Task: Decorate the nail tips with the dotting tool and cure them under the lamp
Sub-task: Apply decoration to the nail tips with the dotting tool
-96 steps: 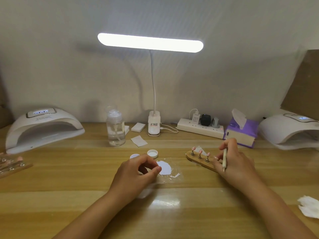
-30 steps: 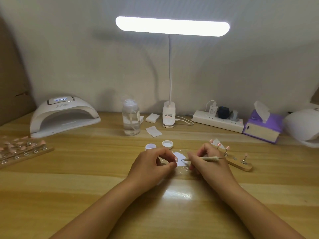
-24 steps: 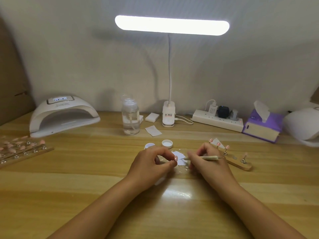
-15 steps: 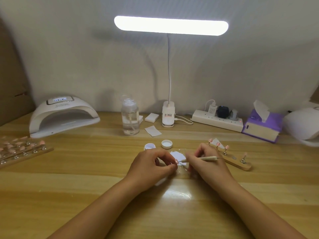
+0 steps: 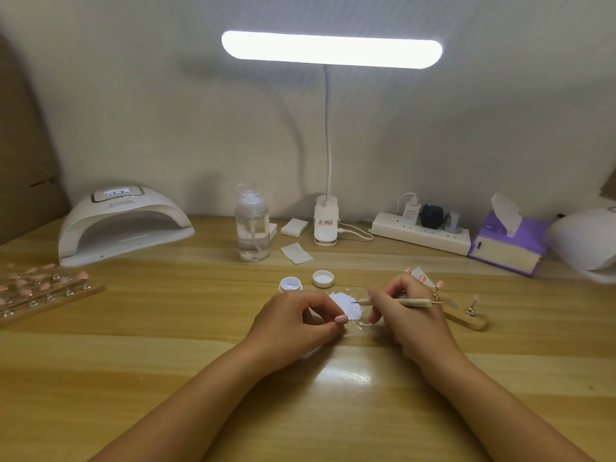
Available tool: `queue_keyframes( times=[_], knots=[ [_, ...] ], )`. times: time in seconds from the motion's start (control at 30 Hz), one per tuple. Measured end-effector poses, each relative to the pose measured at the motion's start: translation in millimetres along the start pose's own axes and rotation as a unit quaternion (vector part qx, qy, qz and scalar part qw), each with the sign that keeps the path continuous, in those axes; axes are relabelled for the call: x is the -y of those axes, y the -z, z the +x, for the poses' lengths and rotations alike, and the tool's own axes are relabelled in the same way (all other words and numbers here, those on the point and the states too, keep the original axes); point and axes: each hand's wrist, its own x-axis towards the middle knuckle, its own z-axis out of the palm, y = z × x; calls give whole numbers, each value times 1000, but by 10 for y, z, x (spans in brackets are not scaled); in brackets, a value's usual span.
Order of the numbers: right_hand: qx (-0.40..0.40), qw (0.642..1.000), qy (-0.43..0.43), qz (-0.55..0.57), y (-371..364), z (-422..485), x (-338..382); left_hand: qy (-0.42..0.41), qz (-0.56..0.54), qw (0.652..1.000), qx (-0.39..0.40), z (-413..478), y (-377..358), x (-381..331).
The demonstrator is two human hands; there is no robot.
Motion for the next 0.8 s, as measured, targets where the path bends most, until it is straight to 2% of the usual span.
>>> queue_keyframes(
  times=[0.17, 0.3, 0.53, 0.63, 0.8],
  knots=[
    [7, 996, -15, 87, 15, -7, 31, 0, -2, 1000, 1, 13, 1, 17],
    [21, 994, 6, 111, 31, -37, 85, -6, -4, 1000, 5, 21, 3, 31],
    [-9, 983, -45, 179, 27, -29, 139, -21, 4, 1000, -17, 29, -13, 62],
    [5, 982, -60, 179, -40, -79, 125, -25, 11, 999, -20, 29, -28, 62],
    [-2, 986, -29, 165, -83, -131, 119, -36, 22, 999, -23, 32, -36, 68]
  ],
)
